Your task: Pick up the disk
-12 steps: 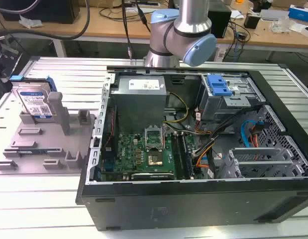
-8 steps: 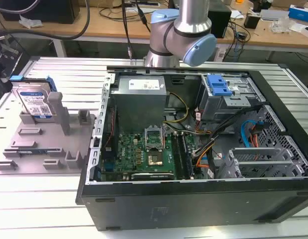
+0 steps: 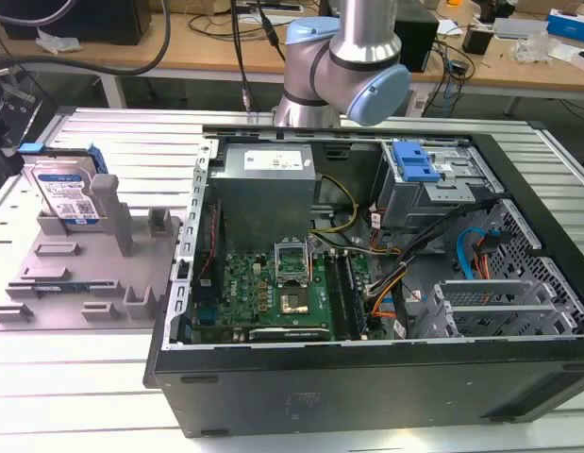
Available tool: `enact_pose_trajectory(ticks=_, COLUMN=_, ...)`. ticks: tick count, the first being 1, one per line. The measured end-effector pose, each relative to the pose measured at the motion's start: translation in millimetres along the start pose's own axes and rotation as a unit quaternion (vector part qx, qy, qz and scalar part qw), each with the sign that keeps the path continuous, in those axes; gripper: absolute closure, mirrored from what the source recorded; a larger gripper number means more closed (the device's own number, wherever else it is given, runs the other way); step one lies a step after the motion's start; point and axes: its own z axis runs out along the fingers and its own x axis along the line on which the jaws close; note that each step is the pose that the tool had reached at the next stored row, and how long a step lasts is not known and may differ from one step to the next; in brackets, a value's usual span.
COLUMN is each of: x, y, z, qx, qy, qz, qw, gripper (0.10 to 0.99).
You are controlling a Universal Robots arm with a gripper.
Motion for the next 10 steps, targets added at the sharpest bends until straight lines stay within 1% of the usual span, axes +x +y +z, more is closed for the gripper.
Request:
enact_pose_trajectory(ticks=2, x=0.1, y=0.0, z=0.0, qx=0.0, qy=0.0002, qz=-0.006, qw=1.0, gripper=0.98)
enact_pose_trajectory(ticks=3, x=0.2, y=0.0, z=0.0, qx=0.0001, qy=0.0008, qz=-0.021, qw=0.9998, gripper=0.98)
enact_pose_trajectory(ticks=4, x=0.2, y=0.0, z=0.1, qx=0.0, qy=0.0015, qz=-0.043, qw=0.9991, gripper=0.98)
enact_pose_trajectory(ticks=5, x=0.1, y=0.0, z=0.3, qx=0.0001, qy=0.0029, qz=-0.078, qw=0.997, gripper=0.98)
enact_pose_trajectory(ticks=8, x=0.1, y=0.0, z=0.5, qx=0.0001, qy=0.0041, qz=-0.109, qw=0.994, gripper=0.98)
enact_pose_trajectory(ticks=10, x=0.1, y=0.0, z=0.7, qx=0.0001, qy=0.0049, qz=-0.13, qw=0.9916, gripper=0.98)
